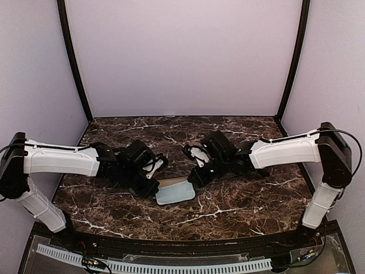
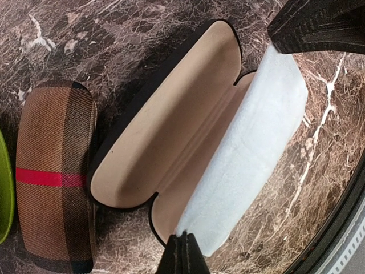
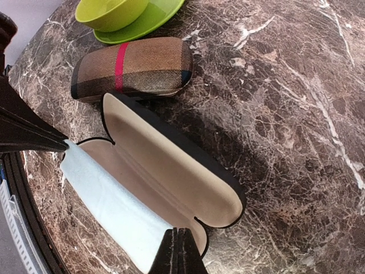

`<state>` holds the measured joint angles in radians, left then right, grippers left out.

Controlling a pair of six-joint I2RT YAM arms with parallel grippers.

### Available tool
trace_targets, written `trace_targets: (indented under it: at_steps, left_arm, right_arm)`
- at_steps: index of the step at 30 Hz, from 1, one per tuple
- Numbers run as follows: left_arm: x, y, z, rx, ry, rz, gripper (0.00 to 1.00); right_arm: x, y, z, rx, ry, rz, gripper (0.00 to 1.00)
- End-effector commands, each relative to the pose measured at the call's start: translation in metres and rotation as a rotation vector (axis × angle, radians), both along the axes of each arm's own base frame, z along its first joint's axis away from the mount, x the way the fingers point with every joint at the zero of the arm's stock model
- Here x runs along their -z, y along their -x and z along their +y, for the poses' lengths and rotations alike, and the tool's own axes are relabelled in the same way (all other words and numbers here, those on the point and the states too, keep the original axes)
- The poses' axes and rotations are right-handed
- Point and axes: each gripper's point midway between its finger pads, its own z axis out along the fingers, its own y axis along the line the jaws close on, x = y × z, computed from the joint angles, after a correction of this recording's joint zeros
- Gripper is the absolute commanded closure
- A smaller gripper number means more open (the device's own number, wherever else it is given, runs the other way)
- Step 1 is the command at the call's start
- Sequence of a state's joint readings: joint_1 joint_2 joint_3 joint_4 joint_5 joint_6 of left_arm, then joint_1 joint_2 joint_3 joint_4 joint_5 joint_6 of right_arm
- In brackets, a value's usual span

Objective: Organize the sunglasses
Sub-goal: Place the folded cleaning cloth in the sunglasses case.

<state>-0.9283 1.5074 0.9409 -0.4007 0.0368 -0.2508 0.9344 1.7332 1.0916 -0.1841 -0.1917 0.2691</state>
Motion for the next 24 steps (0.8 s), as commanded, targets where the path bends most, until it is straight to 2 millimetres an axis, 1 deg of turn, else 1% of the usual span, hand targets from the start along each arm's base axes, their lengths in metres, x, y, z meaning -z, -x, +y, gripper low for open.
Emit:
trace_targets:
  at_steps: [1, 13, 18, 19, 20, 24]
  left_arm:
    - [-0.004, -0.007, -0.003, -0.014, 0.004, -0.003, 1.0]
    - [-0.012, -0.018, -0.001, -0.03, 0.008, -0.019, 1.0]
    - [-0.009, -0.022, 0.001, -0.039, -0.001, -0.012, 1.0]
    - [-0.009, -0.023, 0.001, -0.041, -0.002, -0.011, 1.0]
    - [-0.008, -0.024, 0.001, -0.042, -0.003, -0.009, 1.0]
    - [-0.002, -0.024, 0.0, -0.035, -0.013, 0.005, 1.0]
  right_arm:
    - [-0.007, -0.009, 0.008, -0.008, -0.023, -0.01, 1.0]
    - [0.003, -0.008, 0.008, -0.018, -0.004, 0.017, 1.0]
    - [0.005, -0.009, 0.007, -0.015, 0.004, 0.02, 1.0]
    - [-0.002, -0.013, 0.011, -0.012, -0.01, 0.008, 1.0]
    - [-0.005, -0.015, 0.012, -0.011, -0.014, 0.003, 1.0]
    - [-0.001, -0.016, 0.012, -0.008, -0.001, 0.009, 1.0]
